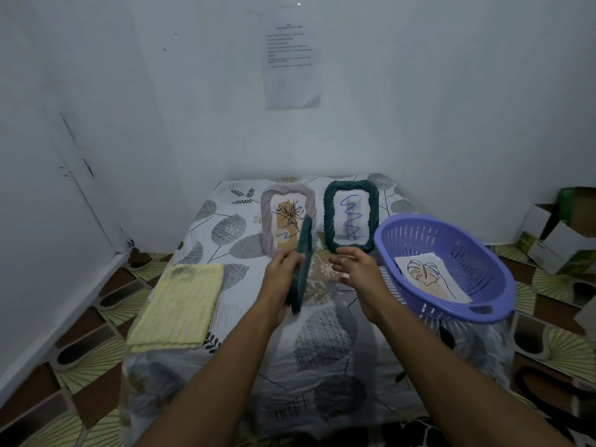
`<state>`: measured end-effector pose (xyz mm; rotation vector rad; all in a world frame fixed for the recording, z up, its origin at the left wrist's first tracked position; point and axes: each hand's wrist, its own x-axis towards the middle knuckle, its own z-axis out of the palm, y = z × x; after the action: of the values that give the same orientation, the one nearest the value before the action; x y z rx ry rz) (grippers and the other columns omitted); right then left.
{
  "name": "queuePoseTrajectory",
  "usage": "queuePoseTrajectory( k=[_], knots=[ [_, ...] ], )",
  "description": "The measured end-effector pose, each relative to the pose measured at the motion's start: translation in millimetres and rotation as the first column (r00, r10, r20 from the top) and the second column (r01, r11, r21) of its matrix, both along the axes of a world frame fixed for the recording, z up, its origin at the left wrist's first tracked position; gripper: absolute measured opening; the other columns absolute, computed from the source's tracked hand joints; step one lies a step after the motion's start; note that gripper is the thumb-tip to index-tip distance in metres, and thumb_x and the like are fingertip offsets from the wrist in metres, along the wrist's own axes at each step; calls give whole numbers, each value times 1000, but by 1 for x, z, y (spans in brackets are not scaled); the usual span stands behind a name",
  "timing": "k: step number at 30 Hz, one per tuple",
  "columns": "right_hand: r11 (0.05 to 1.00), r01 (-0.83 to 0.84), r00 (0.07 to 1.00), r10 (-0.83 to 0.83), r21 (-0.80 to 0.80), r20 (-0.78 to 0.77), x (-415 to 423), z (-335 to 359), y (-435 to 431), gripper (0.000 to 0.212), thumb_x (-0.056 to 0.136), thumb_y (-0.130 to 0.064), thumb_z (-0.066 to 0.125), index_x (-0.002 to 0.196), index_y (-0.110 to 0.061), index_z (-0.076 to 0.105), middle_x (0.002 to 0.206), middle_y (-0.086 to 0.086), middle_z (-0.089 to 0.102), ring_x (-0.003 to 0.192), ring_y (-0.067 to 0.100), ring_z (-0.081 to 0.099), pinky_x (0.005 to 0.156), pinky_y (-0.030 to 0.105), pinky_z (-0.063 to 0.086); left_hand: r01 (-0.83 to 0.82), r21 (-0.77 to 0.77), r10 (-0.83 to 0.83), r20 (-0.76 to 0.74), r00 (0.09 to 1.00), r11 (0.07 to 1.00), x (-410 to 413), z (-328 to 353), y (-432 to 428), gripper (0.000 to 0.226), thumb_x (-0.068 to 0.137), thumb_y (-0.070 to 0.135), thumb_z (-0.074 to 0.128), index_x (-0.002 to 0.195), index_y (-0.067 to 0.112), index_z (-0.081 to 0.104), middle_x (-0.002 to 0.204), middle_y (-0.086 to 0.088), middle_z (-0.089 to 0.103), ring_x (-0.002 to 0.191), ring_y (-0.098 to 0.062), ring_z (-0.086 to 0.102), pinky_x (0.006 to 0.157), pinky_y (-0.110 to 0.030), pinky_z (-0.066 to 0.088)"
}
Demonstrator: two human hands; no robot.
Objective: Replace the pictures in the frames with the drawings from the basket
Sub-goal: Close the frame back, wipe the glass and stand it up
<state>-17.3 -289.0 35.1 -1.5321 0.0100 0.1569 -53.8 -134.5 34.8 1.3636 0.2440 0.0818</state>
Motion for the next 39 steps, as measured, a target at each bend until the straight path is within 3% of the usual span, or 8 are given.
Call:
queuePoseTrajectory(
  k=[4,9,13,16,18,20,25,39],
  knots=[
    [1000,-22,996,21,-12,-81,-1,-9,12,33,97,-19,52,129,-12,51,122,7,61,108,26,60,90,42,52,139,-480,-137,39,990,866,-16,1,17,40,85,26,49,112,1,65,104,-21,67,88,-32,63,85,-41,51],
    [974,17,989,17,225,-147,-4,-14,21,27,97,-7,52,123,-9,58,111,11,69,96,31,66,82,44,56,172,-515,-198,3,980,840,-28,-12,32,40,87,22,42,113,2,66,110,-21,68,93,-34,66,89,-44,51],
    [972,18,993,10,233,-119,-3,-13,21,29,94,-7,57,123,-11,58,109,7,70,91,27,67,76,40,56,43,-350,-76,-81,994,936,-27,-17,47,32,93,19,43,109,2,66,99,-15,68,87,-28,63,78,-37,54],
    [980,0,995,19,201,-94,-1,-12,24,31,94,-9,58,125,-13,57,110,3,69,91,26,67,72,38,56,-55,225,59,-9,998,973,-24,-20,75,26,96,21,47,99,10,70,100,-8,69,89,-19,63,74,-26,52],
    [983,-8,996,26,186,-90,0,-12,26,32,95,-8,57,127,-13,57,112,5,69,93,27,67,70,35,55,-161,703,141,87,986,693,-21,-27,107,24,95,20,53,111,9,67,114,-10,66,102,-21,61,88,-29,47],
    [986,-12,996,28,169,-90,0,-15,29,33,94,-7,57,127,-12,57,112,8,69,91,27,68,69,35,54,-229,865,239,132,962,447,-22,-35,142,32,92,17,57,120,3,62,123,-16,61,115,-30,54,97,-34,39],
    [989,-38,994,51,142,-92,-1,-24,40,33,93,-6,58,125,-12,59,103,10,72,75,22,69,53,26,53,-111,969,429,5,903,221,-25,-49,199,52,87,25,61,132,2,49,133,-22,50,124,-39,42,103,-44,35],
    [987,-99,987,113,128,-110,4,-30,60,36,95,-9,57,129,-18,57,106,8,71,84,25,70,58,29,54,11,906,453,-222,863,424,-27,-39,194,78,73,38,76,138,16,39,137,-12,46,132,-36,30,108,-47,25]
  ],
)
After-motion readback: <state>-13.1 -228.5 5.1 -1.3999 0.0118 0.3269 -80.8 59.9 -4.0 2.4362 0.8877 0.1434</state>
